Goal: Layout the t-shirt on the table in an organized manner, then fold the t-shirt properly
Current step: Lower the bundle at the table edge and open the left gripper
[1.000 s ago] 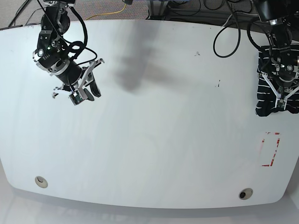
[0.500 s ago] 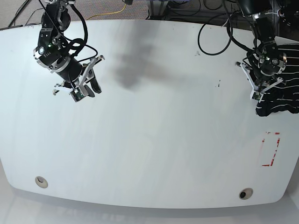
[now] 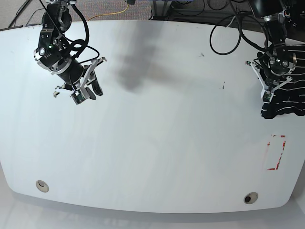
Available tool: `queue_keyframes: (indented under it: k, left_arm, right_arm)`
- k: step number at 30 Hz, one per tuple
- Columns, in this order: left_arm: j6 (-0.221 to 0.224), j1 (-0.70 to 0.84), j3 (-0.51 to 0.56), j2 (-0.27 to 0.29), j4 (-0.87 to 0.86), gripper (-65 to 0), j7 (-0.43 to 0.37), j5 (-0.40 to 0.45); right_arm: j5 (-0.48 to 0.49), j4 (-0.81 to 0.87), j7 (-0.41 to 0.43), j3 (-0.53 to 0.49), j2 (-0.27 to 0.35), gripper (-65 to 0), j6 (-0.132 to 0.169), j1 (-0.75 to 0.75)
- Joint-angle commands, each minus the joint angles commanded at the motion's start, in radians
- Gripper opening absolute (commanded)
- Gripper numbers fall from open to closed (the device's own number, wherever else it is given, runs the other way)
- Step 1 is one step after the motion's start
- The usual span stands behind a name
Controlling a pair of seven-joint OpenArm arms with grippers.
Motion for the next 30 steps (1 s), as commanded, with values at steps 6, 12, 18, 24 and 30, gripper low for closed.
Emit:
queue_keyframes:
  k: [6,12,18,24,30]
  left_arm:
    - [-0.005,-0.006,-0.048,-0.061,-0.034,-64.7,-0.002,-0.002]
    - [-0.015,-0.008,-0.046,-0.075,-0.032,-64.7,-0.002,-0.003]
    - [-0.094,-0.028,-0.044,-0.031,0.038,-64.7,0.006,-0.002]
    - [-0.133,-0.029,-0.023,0.049,0.163,-64.7,0.006,-0.002]
    - [-0.133,-0.029,0.011,0.127,0.305,-65.0,-0.002,-0.002]
  right_arm:
    - [0.000,0.000,0.000,0.000,0.000,-52.8,0.000,0.000]
    - [0.000,0.000,0.000,0.000,-0.002,-52.8,0.000,-0.014]
    - [0.000,0.006,0.000,-0.002,-0.002,-52.8,0.000,-0.018]
    - [0.000,0.008,0.000,-0.002,-0.002,-52.8,0.000,-0.020]
    - [-0.003,0.026,0.009,-0.002,-0.002,-52.8,0.000,-0.020]
